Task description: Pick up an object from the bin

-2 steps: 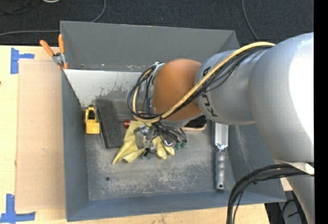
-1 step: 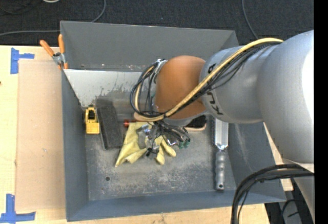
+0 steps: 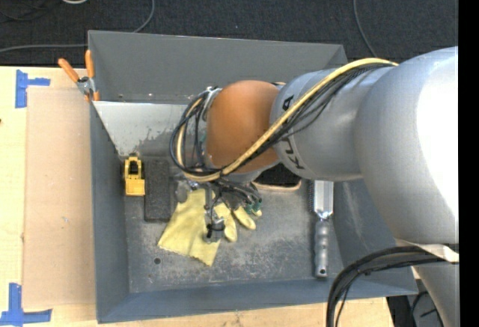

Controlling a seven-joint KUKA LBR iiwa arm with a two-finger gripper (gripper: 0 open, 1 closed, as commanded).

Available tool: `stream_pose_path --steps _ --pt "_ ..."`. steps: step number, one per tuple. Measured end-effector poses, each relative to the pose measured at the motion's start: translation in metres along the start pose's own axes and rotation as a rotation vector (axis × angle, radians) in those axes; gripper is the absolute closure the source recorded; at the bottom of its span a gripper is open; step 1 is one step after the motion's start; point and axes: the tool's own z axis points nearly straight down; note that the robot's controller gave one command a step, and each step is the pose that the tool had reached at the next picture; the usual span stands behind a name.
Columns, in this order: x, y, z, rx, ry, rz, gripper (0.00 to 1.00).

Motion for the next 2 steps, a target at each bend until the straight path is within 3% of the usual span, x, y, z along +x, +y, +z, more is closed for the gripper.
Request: stream_pose_path --steps 1,2 --pt "-0.004 0.007 0.014 -0.001 0.004 -0.021 0.00" --pt "0.039 0.050 0.013 -0.003 0.007 -0.158 1.00"
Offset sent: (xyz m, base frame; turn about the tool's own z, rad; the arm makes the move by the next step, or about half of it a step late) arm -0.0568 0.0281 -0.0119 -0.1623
